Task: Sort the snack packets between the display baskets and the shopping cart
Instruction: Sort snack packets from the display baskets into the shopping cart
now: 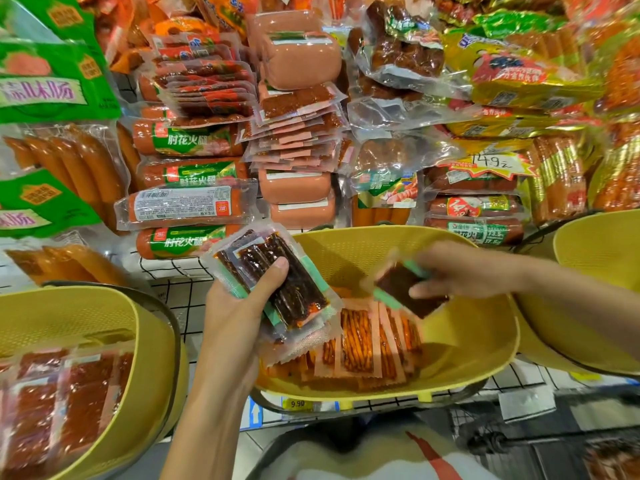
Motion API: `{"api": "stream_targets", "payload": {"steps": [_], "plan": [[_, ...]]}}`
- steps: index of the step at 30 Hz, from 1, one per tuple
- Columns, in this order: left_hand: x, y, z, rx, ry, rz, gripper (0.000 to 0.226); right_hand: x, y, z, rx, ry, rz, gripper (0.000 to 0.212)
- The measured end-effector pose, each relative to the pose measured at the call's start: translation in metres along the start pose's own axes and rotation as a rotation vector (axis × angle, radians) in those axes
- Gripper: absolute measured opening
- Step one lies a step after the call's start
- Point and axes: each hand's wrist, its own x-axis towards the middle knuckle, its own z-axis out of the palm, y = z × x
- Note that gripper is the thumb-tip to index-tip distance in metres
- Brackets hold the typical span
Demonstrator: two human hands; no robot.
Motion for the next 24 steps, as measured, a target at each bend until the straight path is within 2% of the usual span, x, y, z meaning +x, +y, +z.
{"api": "stream_targets", "payload": {"steps": [1,3,5,6,8,11,12,14,16,20,24], "plan": [[0.001,0.000,0.001,0.010,0.000,0.005,0.045,-0.005,-0.006,-0.007,0.222,0.080,-0.031,0.003],[0.004,0.000,0.007,0.039,-0.002,0.010,0.052,-0.014,-0.017,-0.018,0.587,0.212,-0.105,0.020],[0.008,-0.001,0.013,0.068,-0.016,0.017,0.054,-0.013,-0.034,-0.016,0.871,0.213,-0.137,0.021],[0.010,-0.001,0.016,0.080,-0.034,0.019,0.052,-0.008,-0.044,-0.009,0.924,0.227,-0.149,0.016],[0.013,-0.002,0.022,0.134,-0.091,0.029,0.045,0.003,-0.065,0.004,0.866,0.320,-0.094,0.014],[0.012,-0.004,0.031,0.234,-0.171,0.067,0.037,0.015,-0.082,0.023,0.866,0.442,0.002,0.031],[0.012,-0.005,0.033,0.255,-0.186,0.075,0.038,0.016,-0.084,0.028,0.961,0.424,0.035,0.042],[0.010,-0.005,0.035,0.293,-0.216,0.077,0.040,0.017,-0.085,0.036,1.259,0.281,0.035,0.058],[0.009,-0.006,0.037,0.340,-0.225,0.085,0.044,0.016,-0.086,0.042,1.504,0.137,-0.051,0.058],[0.007,-0.004,0.043,0.406,-0.217,0.097,0.041,0.017,-0.086,0.052,1.614,0.082,-0.178,0.051],[0.004,0.002,0.038,0.306,-0.314,0.001,0.043,0.013,-0.080,0.049,1.596,0.074,-0.271,0.044]]}}
